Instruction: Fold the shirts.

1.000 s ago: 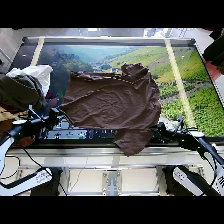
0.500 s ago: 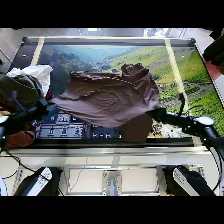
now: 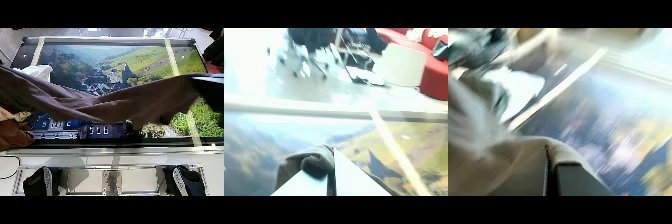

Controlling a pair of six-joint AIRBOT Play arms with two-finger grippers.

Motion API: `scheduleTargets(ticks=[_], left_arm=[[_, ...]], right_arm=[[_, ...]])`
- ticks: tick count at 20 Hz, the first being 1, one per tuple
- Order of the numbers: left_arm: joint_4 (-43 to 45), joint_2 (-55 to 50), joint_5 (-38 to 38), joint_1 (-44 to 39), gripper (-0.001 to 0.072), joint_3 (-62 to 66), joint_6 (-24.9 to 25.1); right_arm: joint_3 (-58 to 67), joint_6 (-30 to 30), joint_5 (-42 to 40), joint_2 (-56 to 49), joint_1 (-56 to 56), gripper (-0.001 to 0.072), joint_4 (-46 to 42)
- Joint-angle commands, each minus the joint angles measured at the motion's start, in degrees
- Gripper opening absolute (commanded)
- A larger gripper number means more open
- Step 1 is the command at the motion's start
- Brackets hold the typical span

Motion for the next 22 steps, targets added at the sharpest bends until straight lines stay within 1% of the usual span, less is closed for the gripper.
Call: scheduleTargets(ticks=[1,2,3,5,7,10,12,14,16,18,19,20,22], left_arm=[[16.4,-3.6,-2.0,-5.3,0.0007,21.1,-5.6],[19.2,-6.8,-3.4,-7.1,0.0007,25.8,-7.3],[20.1,-10.0,-4.5,-8.6,0.0006,28.6,-8.5],[16.6,-16.4,-6.3,-9.5,0.0006,29.0,-8.7],[13.7,-24.0,-10.3,-9.8,0.0006,28.0,-8.7],[16.5,-35.8,-13.3,-14.3,0.0006,26.2,-8.6],[22.5,-44.0,-13.0,-20.5,0.0006,25.1,-8.4],[31.3,-53.4,-12.3,-27.4,0.0007,24.9,-8.4],[40.5,-63.3,-9.0,-32.3,0.0007,24.9,-9.2],[49.9,-72.0,-0.9,-34.9,0.0007,24.9,-15.4],[52.5,-75.4,3.4,-35.7,0.0007,24.9,-17.8],[53.5,-78.3,7.9,-36.2,0.0007,24.9,-19.1],[53.2,-82.0,15.0,-37.3,0.0007,24.9,-19.2]], right_arm=[[18.2,5.2,-1.1,0.3,0.0,0.0009,-14.8],[20.6,6.1,-1.9,-0.8,0.0,0.0008,-20.5],[21.7,6.4,-2.1,-2.3,0.0,0.0008,-24.5],[20.9,7.4,0.8,-7.0,0.0,0.0008,-28.1],[18.2,7.4,4.1,-12.9,0.1,0.0008,-27.9],[10.7,6.9,4.4,-24.2,0.1,0.0008,-25.8],[4.8,5.6,1.7,-31.6,0.1,0.0008,-23.1],[-0.2,3.9,-4.7,-38.9,0.2,0.0008,-20.4],[-2.3,3.8,-11.2,-46.7,1.2,0.0008,-20.5],[-2.3,3.8,-17.7,-54.8,3.1,0.0008,-20.4],[-2.3,3.8,-22.2,-58.5,4.2,0.0008,-20.4],[-2.3,3.9,-26.9,-61.4,5.2,0.0008,-20.3],[-1.7,3.9,-35.7,-66.5,7.0,0.0009,-19.3]])
